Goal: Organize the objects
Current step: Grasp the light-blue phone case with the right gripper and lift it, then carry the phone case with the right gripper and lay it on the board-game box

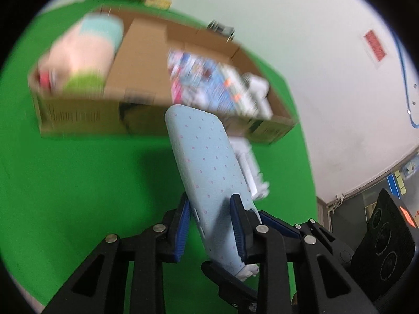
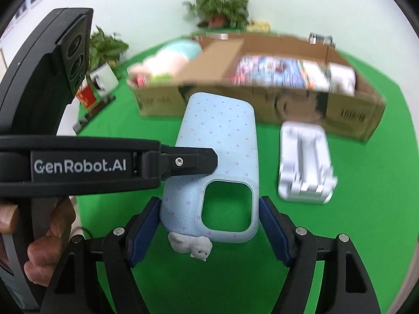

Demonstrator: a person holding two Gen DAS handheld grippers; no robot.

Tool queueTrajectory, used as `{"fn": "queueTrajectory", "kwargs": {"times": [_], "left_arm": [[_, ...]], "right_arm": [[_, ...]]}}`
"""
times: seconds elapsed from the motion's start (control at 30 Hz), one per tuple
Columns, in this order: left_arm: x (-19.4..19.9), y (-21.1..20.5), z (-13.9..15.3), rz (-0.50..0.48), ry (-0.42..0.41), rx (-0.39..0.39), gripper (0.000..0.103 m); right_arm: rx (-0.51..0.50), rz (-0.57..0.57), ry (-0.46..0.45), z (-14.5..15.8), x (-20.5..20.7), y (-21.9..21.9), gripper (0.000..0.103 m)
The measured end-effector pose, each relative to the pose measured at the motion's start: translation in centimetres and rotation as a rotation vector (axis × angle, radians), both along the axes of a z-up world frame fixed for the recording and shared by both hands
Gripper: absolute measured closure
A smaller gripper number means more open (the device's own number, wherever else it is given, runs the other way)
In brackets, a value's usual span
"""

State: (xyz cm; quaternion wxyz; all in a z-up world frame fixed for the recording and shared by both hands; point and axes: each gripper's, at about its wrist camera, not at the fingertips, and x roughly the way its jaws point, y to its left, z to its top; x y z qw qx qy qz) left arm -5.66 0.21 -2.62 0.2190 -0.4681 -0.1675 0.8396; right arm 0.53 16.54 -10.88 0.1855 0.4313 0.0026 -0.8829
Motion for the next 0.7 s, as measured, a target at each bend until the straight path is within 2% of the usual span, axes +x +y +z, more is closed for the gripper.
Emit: {"fn": "queueTrajectory", "kwargs": {"times": [0.13,0.27,0.33,0.47,0.7], "left_arm": [[-1.0,0.4,4.1,-0.011,0.119,-0.005,0.075],[-3.3,1.3,8.3,-0.041,0.226,-0.043,0.075],[-4.8,1.7,10.0,-0.055,0.269,-0.056,0.075],[-8.0,2.2,11.6,-0.067,0.29,-0.058,0.075],[-11.8,2.2,11.8,-0.082,0.271,-0.068,0.075]], "right_arm": [[0.003,-0.012,0.136,4.2,-0.3,0.1,0.03],[0.023,-0.028,0.251,8.3,-4.1,1.0,0.03],[0.017,-0.041,0.278,10.1,-5.5,1.5,0.03],[0.009,-0.075,0.32,13.0,-8.8,2.1,0.03],[0.005,-0.09,0.299,14.4,-14.0,2.1,0.03]]}}
